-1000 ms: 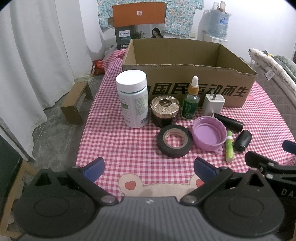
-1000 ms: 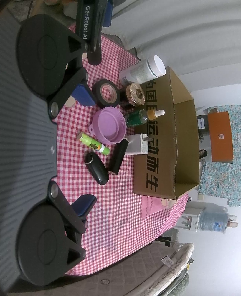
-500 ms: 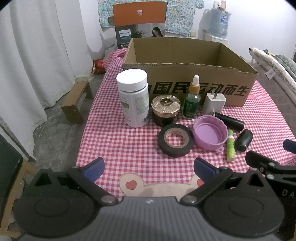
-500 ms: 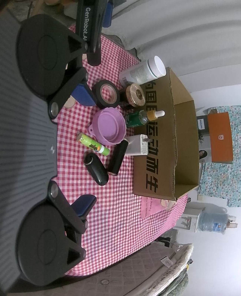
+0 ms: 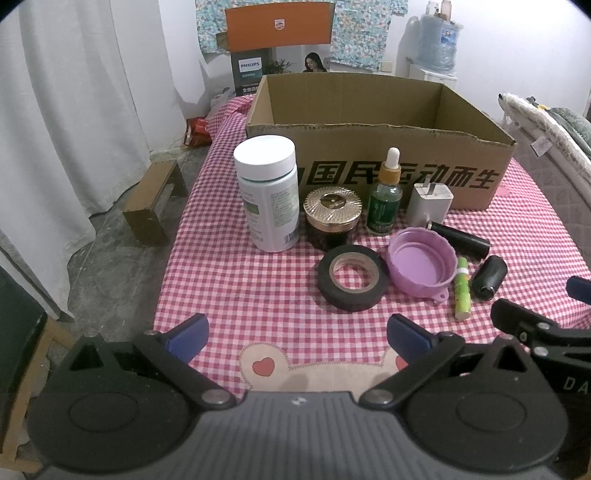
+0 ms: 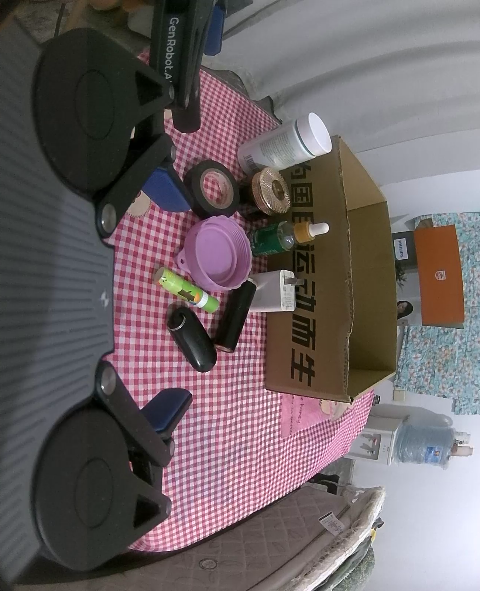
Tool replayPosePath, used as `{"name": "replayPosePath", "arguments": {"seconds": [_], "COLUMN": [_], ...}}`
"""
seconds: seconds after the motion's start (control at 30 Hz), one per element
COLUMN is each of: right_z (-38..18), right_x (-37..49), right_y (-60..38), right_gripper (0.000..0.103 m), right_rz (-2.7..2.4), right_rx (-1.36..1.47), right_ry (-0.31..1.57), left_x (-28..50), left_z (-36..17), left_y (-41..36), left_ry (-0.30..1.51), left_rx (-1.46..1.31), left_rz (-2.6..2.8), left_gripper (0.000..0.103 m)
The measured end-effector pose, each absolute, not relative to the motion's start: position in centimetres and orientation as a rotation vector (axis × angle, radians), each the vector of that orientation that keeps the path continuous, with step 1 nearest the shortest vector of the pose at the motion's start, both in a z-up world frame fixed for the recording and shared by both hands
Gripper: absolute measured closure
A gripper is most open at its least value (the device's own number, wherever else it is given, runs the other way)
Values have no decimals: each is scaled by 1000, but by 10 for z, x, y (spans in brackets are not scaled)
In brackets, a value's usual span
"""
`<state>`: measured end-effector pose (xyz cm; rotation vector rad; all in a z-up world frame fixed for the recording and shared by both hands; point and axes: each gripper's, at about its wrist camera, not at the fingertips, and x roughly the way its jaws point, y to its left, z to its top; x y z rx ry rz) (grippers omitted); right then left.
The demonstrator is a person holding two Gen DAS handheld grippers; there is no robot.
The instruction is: Organize rigid objects
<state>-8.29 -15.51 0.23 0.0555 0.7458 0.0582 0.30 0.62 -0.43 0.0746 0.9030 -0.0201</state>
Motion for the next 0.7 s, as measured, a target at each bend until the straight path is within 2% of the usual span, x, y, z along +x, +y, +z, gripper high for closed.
{"name": "replayPosePath", "arguments": {"seconds": [0.7], "right_z": [0], "right_x": [-83], "right_y": [-152], "right_gripper": [1], "right_rz": [60], "right_rx": [63], "right_ry": [751], "left_x": [6], "left_z": [-7], "left_y": [3], "left_ry": [926], "left_rx": [82], "left_rz": [-20], "left_gripper": [0]}}
